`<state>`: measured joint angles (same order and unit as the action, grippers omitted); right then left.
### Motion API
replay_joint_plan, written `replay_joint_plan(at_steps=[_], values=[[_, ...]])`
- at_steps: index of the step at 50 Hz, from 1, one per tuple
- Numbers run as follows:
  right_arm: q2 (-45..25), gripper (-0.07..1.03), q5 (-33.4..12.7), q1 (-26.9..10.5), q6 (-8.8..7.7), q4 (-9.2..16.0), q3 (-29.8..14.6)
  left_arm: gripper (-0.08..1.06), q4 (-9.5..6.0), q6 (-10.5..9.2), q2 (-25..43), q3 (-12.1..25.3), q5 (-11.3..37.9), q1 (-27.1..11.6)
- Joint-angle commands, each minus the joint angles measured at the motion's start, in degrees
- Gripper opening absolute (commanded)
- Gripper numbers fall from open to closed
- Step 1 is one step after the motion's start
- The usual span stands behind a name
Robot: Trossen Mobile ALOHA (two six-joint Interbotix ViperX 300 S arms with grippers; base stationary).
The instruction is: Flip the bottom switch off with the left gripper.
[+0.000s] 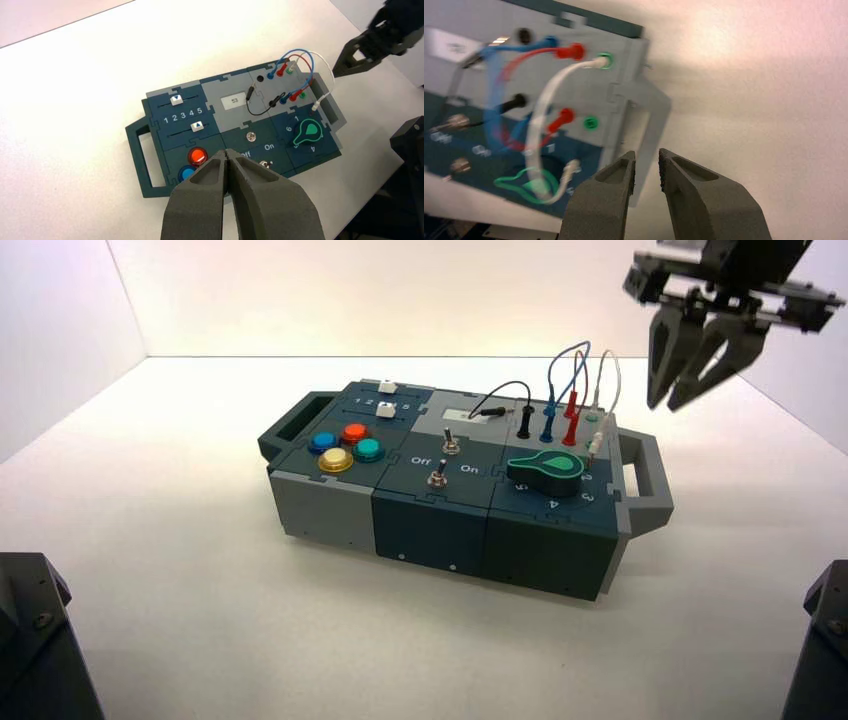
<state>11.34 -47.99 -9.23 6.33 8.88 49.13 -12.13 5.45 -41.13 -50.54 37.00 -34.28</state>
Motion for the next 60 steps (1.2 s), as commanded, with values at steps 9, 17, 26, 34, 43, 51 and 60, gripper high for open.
replay_joint_plan(at_steps=[9,17,26,34,43,51,60], values=[[-3.1,0.29,1.2,1.1,-0.26,0.0,-0.3,-0.03,-0.09,0.0,-0.5,1.9,-0.4,-0.4],[-4.7,0.3,1.5,1.1,-1.14,0.2,-0.3,-0.03,-0.09,-0.09,-0.5,2.0,-0.5,-0.4],[-7.4,0.3,1.5,0.7,-2.2,1.1,-1.1,-0.03,-0.09,-0.18,-0.6,1.9,-0.4,-0.4],[-8.1,0.3,1.5,0.6,-3.16,2.0,-1.9,-0.03,-0.09,-0.18,-0.5,1.8,-0.4,-0.4],[-8.3,0.3,1.3,0.5,-3.6,2.5,-2.4,-0.03,-0.09,-0.18,-0.4,1.8,-0.4,-0.4],[-9.8,0.3,1.1,0.4,-4.66,3.2,-2.5,-0.03,-0.09,-0.18,-0.3,1.9,-0.4,-0.4],[-11.8,0.3,1.6,0.5,-4.92,3.4,-2.5,-0.03,-0.09,-0.18,-0.4,1.8,-0.4,-0.4]])
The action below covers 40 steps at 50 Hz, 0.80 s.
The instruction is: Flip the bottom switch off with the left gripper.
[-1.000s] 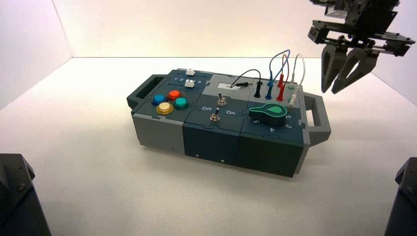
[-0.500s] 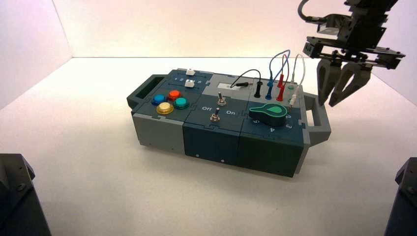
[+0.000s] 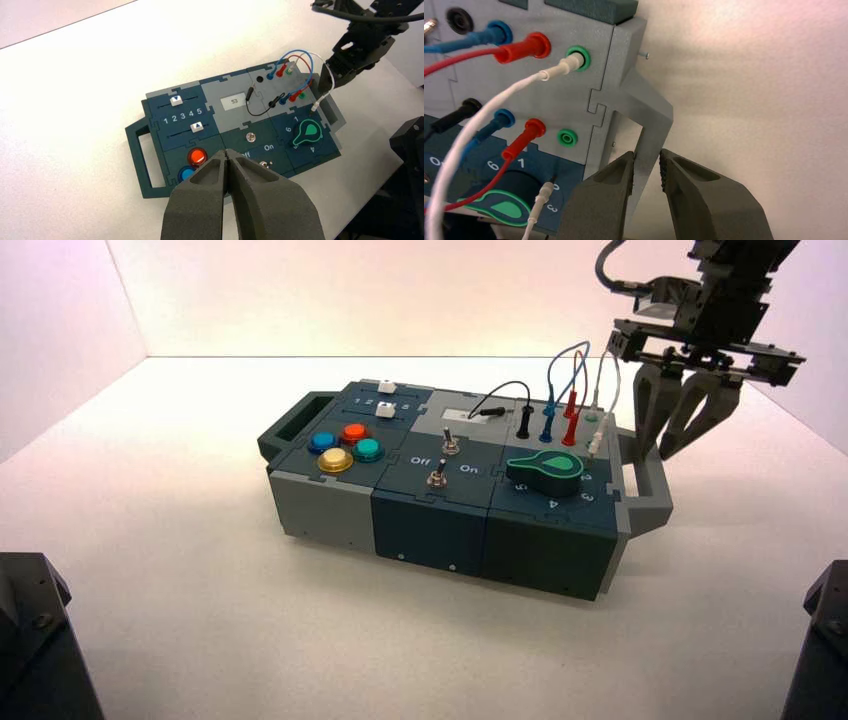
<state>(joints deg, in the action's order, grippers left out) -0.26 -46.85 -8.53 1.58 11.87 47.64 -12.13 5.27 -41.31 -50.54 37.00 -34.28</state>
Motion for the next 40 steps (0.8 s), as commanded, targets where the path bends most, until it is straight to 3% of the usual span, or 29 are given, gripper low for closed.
replay_joint_plan(at_steps=[1,8,21,40], values=[[-0.4,0.3,0.5,-0.2,-0.26,0.5,-1.1,-0.03,-0.09,0.0,-0.2,1.8,-0.4,-0.4],[-1.2,0.24,1.0,-0.2,-0.44,0.4,-1.5,-0.03,-0.09,0.0,-0.2,1.6,-0.4,-0.4],[-2.6,-0.02,1.0,-0.2,-2.02,0.4,-4.2,-0.03,-0.18,0.09,3.0,1.7,-0.1,-0.4],[-4.7,-0.02,1.0,-1.2,-3.08,0.2,-7.8,-0.03,-0.35,0.09,4.5,1.4,-0.1,-0.5]])
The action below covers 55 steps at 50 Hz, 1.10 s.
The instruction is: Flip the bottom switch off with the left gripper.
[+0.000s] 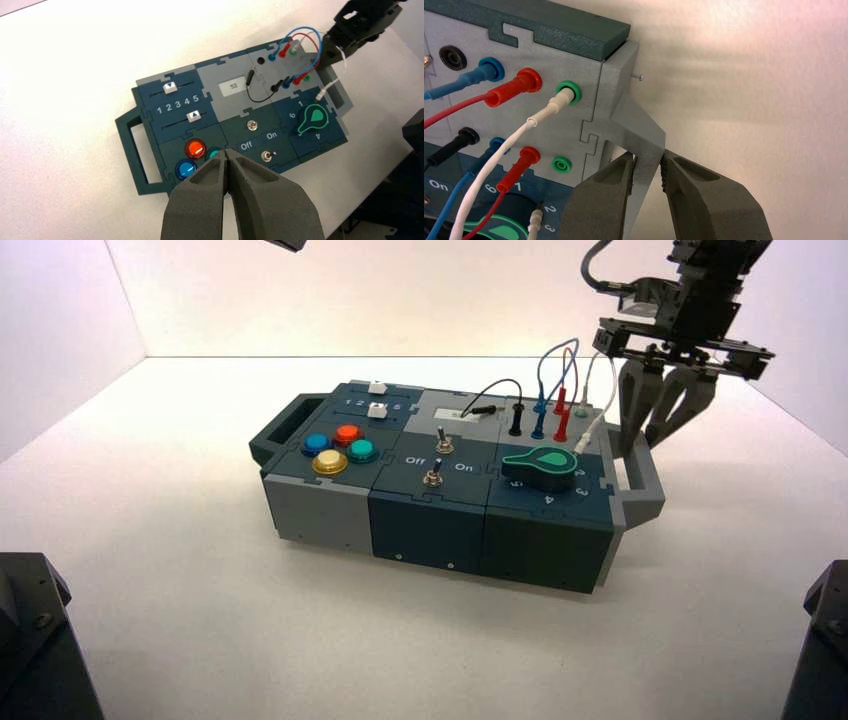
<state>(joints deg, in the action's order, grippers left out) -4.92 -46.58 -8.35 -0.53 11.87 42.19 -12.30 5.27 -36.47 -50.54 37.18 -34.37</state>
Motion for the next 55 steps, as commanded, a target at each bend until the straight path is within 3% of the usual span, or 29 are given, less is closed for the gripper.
replay_joint_plan(at_steps=[1,15,27,33,45,55], values=[[-0.4,-0.02,0.7,-1.5,-1.05,0.2,-2.5,-0.03,-0.18,0.0,-0.4,1.4,-0.3,-0.4],[-3.3,-0.02,0.5,-2.8,-1.05,0.0,-5.1,-0.03,-0.35,0.0,-0.7,1.1,0.1,-0.8],[-3.2,-0.02,0.6,-3.2,-0.97,0.0,-5.0,-0.03,-0.35,1.49,1.9,2.5,5.1,-4.5],[-3.1,-0.02,0.5,-3.2,-0.97,0.1,-4.9,-0.03,-0.35,1.67,4.8,3.8,4.3,-7.9],[-3.1,-0.02,0.5,-3.2,-0.97,0.1,-5.2,-0.03,-0.97,0.79,9.4,4.9,2.4,-9.2],[-3.3,-0.02,0.5,-3.2,-1.05,0.1,-5.4,-0.03,-1.41,1.05,13.4,5.9,1.1,-12.9]])
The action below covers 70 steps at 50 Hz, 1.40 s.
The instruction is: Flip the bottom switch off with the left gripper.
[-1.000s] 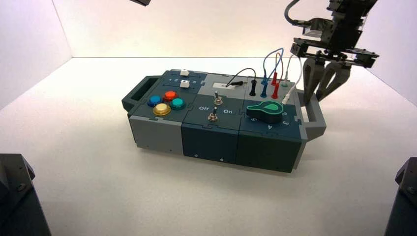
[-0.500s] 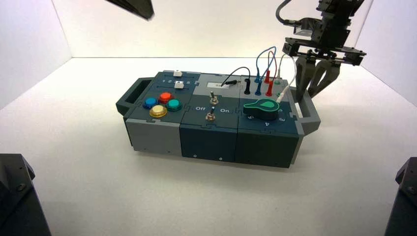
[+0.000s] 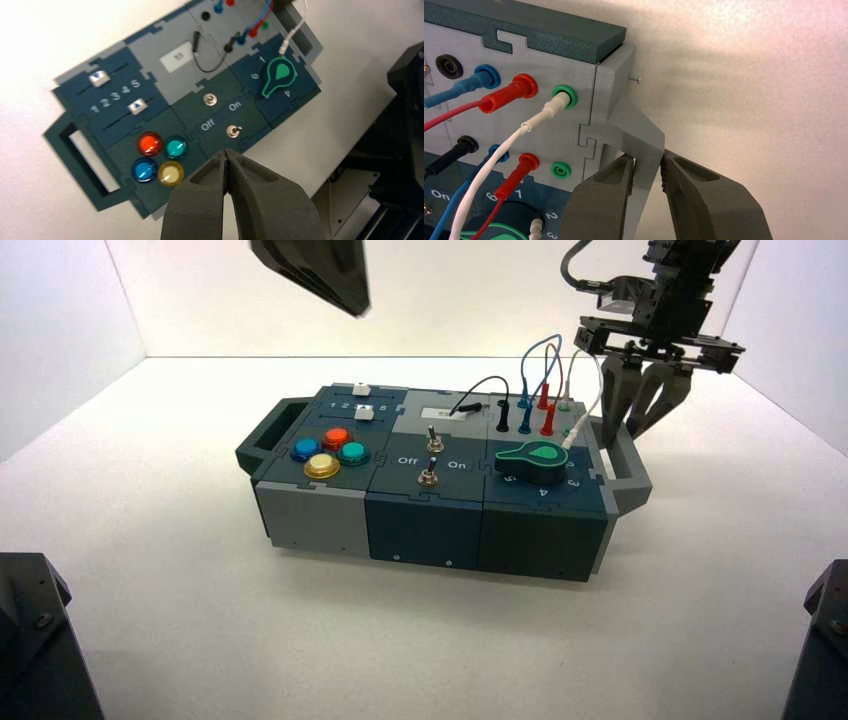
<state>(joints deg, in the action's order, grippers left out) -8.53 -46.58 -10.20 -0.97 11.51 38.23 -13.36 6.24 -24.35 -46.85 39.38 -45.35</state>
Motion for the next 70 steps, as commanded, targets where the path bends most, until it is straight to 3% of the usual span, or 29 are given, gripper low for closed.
replay_joint_plan(at_steps=[1,24,37,53,70], values=[[0.3,-0.02,0.5,-1.3,-0.53,0.4,-1.5,-0.03,-0.35,0.09,1.8,2.4,-1.2,-2.4],[-0.2,-0.02,0.4,-1.3,-0.62,0.4,-1.8,-0.03,-1.41,-0.09,10.4,3.8,-3.4,-6.9],[-0.4,-0.02,0.4,-1.3,-0.62,0.4,-1.9,-0.03,-6.33,-0.53,14.9,4.0,-4.4,-7.4],[-0.4,-0.02,0.2,-1.3,-0.62,0.4,-2.3,-0.03,-8.7,-1.05,19.4,5.7,-5.9,-7.4],[-0.4,-0.02,0.0,-1.3,-0.79,0.3,-2.4,-0.03,-9.58,-1.67,22.9,5.8,-6.7,-7.4]])
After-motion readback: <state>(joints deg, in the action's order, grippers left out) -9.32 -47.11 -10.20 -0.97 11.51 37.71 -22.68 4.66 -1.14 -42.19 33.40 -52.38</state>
